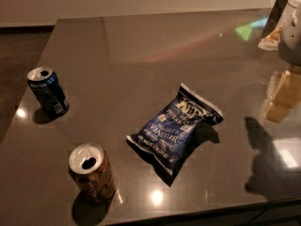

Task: Move blue chip bag near pepsi can

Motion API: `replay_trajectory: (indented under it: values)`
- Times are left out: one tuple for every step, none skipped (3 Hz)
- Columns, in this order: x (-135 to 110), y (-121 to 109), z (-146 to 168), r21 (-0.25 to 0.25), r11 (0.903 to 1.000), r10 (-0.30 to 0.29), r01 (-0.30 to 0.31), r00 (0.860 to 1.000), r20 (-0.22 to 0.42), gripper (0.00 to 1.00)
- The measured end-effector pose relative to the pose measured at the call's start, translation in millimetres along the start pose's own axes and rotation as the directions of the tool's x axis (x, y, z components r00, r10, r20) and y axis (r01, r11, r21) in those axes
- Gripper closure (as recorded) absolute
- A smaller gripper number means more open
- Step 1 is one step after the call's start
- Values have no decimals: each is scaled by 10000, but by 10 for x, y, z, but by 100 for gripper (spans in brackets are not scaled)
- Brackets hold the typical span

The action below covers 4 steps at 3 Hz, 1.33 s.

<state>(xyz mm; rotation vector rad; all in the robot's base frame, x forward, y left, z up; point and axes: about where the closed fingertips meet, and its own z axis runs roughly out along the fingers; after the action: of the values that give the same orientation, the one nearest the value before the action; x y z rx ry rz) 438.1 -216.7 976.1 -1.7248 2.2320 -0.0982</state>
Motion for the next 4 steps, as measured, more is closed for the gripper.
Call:
replay_trajectory:
  values:
    - [-1,0,0,0,10000,-2,2,10000,1,0]
    - [-76,-18,41,-22,9994,-333,333,9994,75,0]
    - [-274,-14,251,-326,9934,-1094,1101,9937,227,0]
    - [-451,38,546,-826,9769,-1945,1970,9802,369,0]
